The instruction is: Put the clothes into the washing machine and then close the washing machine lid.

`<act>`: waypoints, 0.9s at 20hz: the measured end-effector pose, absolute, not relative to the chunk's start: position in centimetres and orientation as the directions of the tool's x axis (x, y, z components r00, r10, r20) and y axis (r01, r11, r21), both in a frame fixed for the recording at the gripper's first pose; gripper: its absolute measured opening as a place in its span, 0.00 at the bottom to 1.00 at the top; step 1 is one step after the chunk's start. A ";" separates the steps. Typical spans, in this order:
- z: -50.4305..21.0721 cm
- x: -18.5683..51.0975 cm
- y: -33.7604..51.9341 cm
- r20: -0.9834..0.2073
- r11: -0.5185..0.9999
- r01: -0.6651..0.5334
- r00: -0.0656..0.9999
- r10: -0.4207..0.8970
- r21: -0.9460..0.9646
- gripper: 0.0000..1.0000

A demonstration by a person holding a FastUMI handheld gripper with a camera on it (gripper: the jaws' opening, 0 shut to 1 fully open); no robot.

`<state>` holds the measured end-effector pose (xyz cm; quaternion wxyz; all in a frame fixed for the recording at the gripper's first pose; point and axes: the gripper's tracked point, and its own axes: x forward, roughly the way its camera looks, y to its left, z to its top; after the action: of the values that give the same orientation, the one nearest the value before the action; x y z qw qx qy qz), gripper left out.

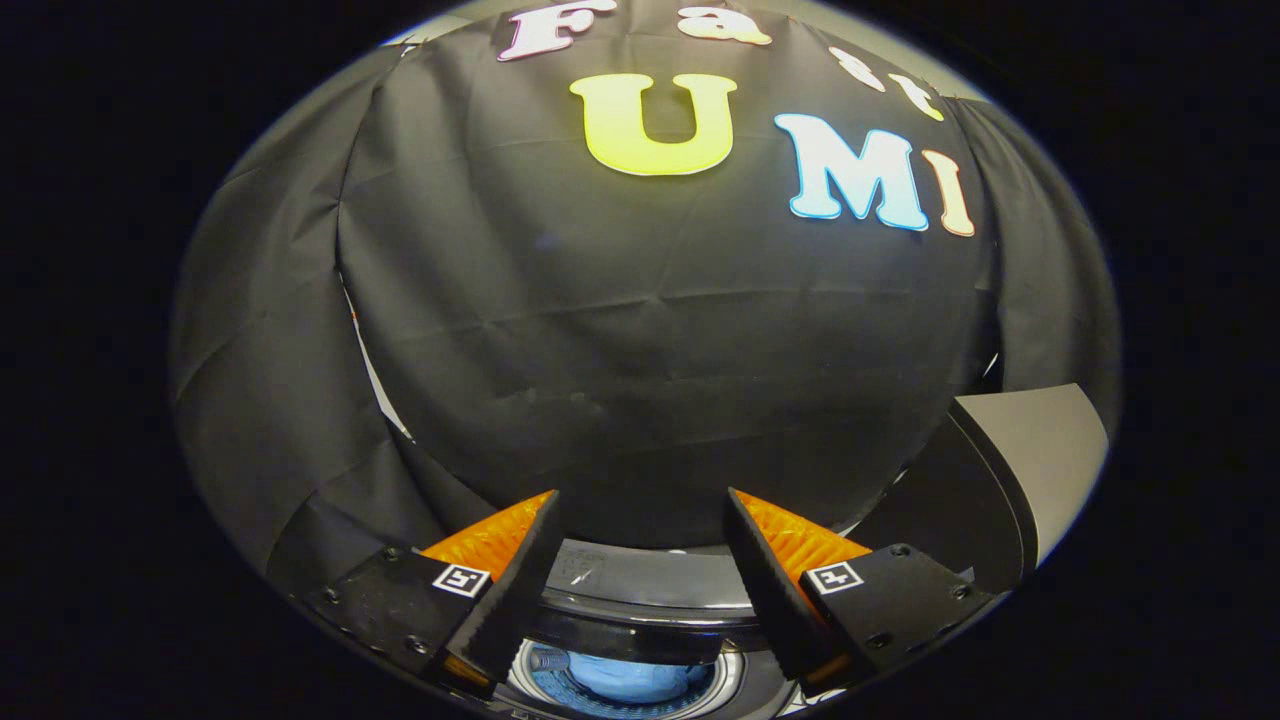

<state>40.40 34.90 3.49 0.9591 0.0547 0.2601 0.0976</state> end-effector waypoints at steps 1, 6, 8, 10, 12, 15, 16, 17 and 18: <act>3.4 40.2 34.9 -0.487 0.975 -0.158 0.846 0.214 0.155 0.99; 3.5 38.8 35.1 -0.448 0.977 -0.156 0.870 0.207 0.148 0.99; 3.3 38.0 35.1 -0.435 0.977 -0.154 0.877 0.203 0.146 0.99; 3.2 37.4 35.1 -0.422 0.978 -0.154 0.884 0.202 0.144 0.99; 3.2 36.8 35.1 -0.417 0.978 -0.152 0.887 0.199 0.143 0.99; 2.6 36.0 35.0 -0.418 0.978 -0.150 0.886 0.198 0.146 0.99; 2.4 35.4 35.2 -0.417 0.976 -0.154 0.886 0.204 0.152 0.99; 2.2 34.6 35.5 -0.417 0.974 -0.159 0.884 0.213 0.159 0.99; 1.8 33.2 35.8 -0.420 0.973 -0.161 0.881 0.218 0.167 0.99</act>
<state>33.23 35.76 1.75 0.9678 0.0638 0.2232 0.0978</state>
